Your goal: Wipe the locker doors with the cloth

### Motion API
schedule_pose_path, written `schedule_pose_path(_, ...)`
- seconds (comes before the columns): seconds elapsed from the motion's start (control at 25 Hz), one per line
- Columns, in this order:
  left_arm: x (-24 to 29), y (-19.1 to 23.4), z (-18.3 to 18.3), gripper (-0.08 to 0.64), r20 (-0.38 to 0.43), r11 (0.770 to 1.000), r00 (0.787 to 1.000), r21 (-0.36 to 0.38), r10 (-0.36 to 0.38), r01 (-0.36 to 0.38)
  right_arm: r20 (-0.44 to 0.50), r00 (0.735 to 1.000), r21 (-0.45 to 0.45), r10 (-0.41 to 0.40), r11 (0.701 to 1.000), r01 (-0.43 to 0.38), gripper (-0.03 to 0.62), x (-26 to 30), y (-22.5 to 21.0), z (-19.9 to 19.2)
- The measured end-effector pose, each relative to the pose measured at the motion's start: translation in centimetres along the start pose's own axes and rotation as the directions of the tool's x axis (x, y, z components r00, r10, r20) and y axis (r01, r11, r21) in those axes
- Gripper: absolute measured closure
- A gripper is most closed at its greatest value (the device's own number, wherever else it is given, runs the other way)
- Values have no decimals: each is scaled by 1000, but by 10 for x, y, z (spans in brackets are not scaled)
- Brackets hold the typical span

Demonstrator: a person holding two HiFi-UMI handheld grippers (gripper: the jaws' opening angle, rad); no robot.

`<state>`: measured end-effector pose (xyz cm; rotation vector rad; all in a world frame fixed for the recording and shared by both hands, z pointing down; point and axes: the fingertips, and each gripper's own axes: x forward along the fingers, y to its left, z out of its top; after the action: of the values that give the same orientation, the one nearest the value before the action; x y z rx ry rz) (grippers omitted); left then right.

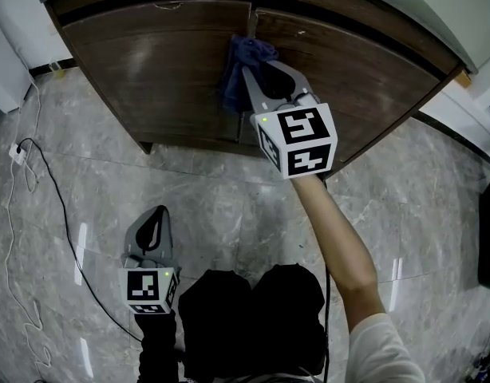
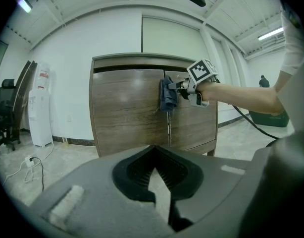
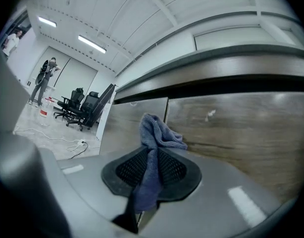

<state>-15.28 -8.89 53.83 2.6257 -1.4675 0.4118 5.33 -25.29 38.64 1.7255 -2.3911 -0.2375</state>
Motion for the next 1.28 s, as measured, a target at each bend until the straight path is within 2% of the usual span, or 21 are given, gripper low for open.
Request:
schedule_pose_path(0.4,1,-2,-2,558,-2,1000,1000,-4,-5,5,87,996,-2,-4,1000,4,526,3,-9,60)
schedule_pose_path(0.56,0,0,-2,558,1,1000,1000,-6,3,-3,112,994,-1,-14,1000,14,526,5,-9,68)
schedule_pose_path(0.88,-2,4,-5,558,-5,1000,1000,-8,5,-5,99,995,-13,-24,1000,26,526,13,5,38)
schedule_pose_path(1.28,-2,16,-11,558,-14,999,1000,-18,26,-26,0,1000,-4,8,1000,-8,526,23,30,-45)
